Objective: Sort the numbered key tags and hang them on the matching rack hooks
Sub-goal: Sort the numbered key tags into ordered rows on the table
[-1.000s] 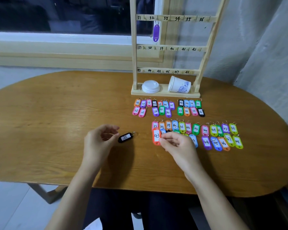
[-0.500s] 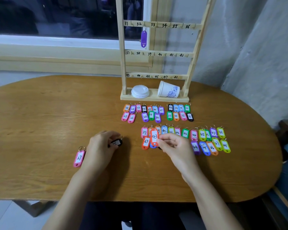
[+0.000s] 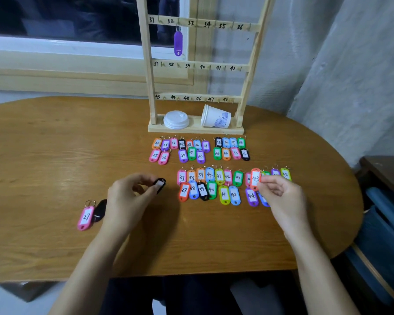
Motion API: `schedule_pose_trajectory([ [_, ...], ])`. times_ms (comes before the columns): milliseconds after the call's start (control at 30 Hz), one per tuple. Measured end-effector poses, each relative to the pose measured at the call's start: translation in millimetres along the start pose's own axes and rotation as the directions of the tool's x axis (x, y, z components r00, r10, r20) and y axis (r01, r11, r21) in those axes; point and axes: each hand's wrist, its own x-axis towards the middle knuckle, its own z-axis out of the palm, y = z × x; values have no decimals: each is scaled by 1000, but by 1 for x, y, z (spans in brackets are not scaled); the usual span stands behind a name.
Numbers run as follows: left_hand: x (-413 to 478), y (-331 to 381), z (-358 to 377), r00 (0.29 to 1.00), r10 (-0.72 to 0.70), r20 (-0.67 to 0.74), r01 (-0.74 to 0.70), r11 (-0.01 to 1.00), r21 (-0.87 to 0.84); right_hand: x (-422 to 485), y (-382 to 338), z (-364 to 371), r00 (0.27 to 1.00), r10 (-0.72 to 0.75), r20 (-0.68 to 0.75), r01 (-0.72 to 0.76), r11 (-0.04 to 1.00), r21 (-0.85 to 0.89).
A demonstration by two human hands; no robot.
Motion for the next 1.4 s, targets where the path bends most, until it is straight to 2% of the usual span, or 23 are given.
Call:
schedule_pose_trajectory([
  [133, -4, 6, 5, 994, -83, 75, 93, 984, -149, -4, 4, 1, 998, 14, 69, -6, 994, -105],
  [333, -10, 10, 10, 989, -103, 107, 116, 985, -124, -12, -3, 7, 996, -19, 92, 52, 924, -378],
  [533, -14, 14, 10, 983, -145, 114, 167, 963, -211, -15, -7, 10, 996, -47, 80, 79, 881, -467],
  [667, -14, 18, 15, 971, -213, 109, 238, 904, -354, -18, -13, 10, 994, -88, 66, 108, 902, -417],
  [767, -16, 25, 18, 954, -246, 169, 297, 840, -455, -27, -26, 19, 979, -143, 143, 173, 958, -230],
  [867, -19, 33, 20, 955, -216, 202, 289, 822, -491, -42, -44, 38, 943, -177, 282, 195, 980, -35],
  [967, -20, 33, 18, 963, -190, 192, 262, 833, -487, -54, -56, 57, 911, -200, 361, 198, 979, 43],
  [1067, -21, 29, 12, 969, -166, 182, 231, 870, -436, -59, -61, 69, 899, -202, 388, 200, 979, 47],
  [1233, -22, 25, 6, 972, -139, 191, 207, 890, -407, -62, -64, 77, 903, -184, 387, 170, 983, 69],
  [1400, -20, 13, -5, 982, -135, 132, 173, 923, -344, -63, -64, 78, 923, -136, 360, 107, 989, 100],
])
